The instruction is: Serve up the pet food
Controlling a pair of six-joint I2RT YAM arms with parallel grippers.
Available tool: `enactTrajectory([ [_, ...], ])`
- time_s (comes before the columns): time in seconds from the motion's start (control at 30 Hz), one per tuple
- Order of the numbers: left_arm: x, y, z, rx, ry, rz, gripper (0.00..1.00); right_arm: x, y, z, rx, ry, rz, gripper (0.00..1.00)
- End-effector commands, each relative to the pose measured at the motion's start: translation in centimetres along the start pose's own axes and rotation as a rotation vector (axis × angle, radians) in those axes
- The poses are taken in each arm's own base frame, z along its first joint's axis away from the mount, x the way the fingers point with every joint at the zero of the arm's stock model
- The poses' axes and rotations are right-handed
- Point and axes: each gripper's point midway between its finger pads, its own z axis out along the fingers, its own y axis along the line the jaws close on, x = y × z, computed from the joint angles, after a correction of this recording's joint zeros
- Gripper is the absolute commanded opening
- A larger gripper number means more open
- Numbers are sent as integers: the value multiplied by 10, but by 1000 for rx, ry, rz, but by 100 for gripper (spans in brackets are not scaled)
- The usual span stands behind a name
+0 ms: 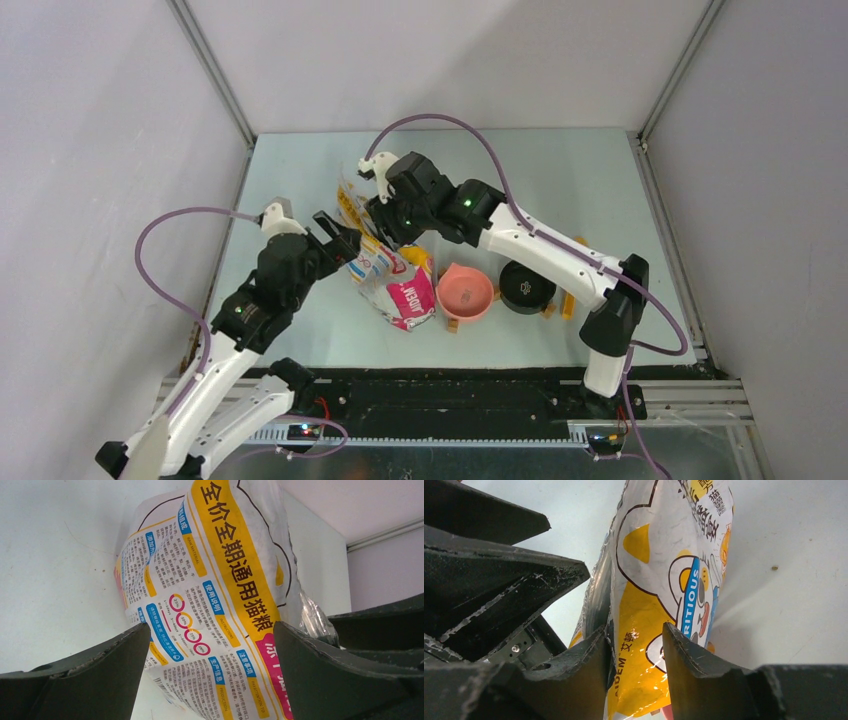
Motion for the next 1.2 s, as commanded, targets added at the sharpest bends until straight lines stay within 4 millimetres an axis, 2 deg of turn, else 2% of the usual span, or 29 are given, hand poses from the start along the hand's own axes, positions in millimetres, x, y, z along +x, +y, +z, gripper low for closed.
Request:
enactTrajectory([
  [0.0,-12,-18,-3,79,-14,-56,100,18,2,-6,46,82,-53,46],
  [0.13,-14,-21,-2,108,-12,-83,99,18,3,-5,51,81,-37,43],
  [0.27,-16,-35,-1,186,2,-107,99,6,-2,-2,78,30,7,32],
  [0.4,-9,-50,1,257,52,-109,99,-9,8,-8,-10,-39,50,19],
  [0.5,-1,-58,3,293,100,-109,99,-10,17,-10,-74,-61,85,0],
  [0.63,6,-60,6,306,133,-121,98,-13,24,-16,-164,-82,152,0],
  [0.73,11,-55,9,280,147,-128,91,-17,26,-22,-205,-108,185,0],
  [0.83,12,-49,10,249,143,-135,88,-18,24,-24,-212,-120,207,0],
  [1.17,12,-50,12,259,139,-154,78,-17,21,-26,-225,-128,281,0],
])
